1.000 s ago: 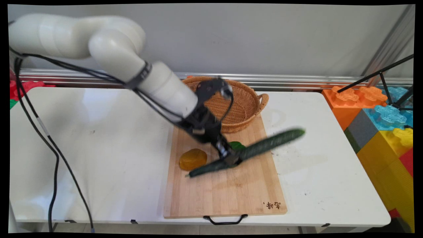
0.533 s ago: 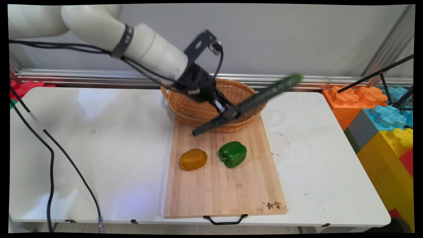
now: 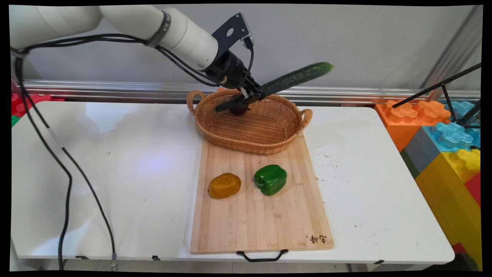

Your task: Place the picked object in the vegetable basket

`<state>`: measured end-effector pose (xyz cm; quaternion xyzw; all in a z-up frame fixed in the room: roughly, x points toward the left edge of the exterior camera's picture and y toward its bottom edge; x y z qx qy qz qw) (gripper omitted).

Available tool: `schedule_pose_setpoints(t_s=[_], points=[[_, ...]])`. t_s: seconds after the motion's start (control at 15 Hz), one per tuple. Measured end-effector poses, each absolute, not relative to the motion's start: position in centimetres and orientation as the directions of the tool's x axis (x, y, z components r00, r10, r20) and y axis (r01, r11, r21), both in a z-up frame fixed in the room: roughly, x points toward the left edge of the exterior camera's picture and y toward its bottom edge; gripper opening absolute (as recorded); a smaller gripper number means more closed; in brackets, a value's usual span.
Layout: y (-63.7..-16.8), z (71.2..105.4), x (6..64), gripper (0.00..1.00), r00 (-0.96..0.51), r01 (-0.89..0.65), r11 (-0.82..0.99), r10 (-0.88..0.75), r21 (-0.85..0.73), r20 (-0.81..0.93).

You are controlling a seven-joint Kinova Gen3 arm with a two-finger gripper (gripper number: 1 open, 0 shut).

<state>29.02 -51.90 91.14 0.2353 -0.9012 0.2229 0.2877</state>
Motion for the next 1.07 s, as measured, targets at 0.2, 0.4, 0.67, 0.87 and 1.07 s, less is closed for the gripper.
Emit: schedule_pose_setpoints(t_s=[0.2, 0.4, 0.67, 0.87, 1.07], points=[[-54.0, 89.4, 29.8, 0.0, -0.783, -0.5, 0.806, -0.265, -0.317, 0.562], [-55.5, 87.7, 30.6, 0.0, -0.823, -0.465, 0.816, -0.255, -0.343, 0.508], [-57.2, 84.7, 31.5, 0.0, -0.857, -0.431, 0.833, -0.259, -0.346, 0.445], [-58.0, 82.8, 32.0, 0.0, -0.869, -0.423, 0.839, -0.267, -0.344, 0.417], [-58.8, 81.4, 31.9, 0.0, -0.865, -0.433, 0.835, -0.277, -0.341, 0.419]])
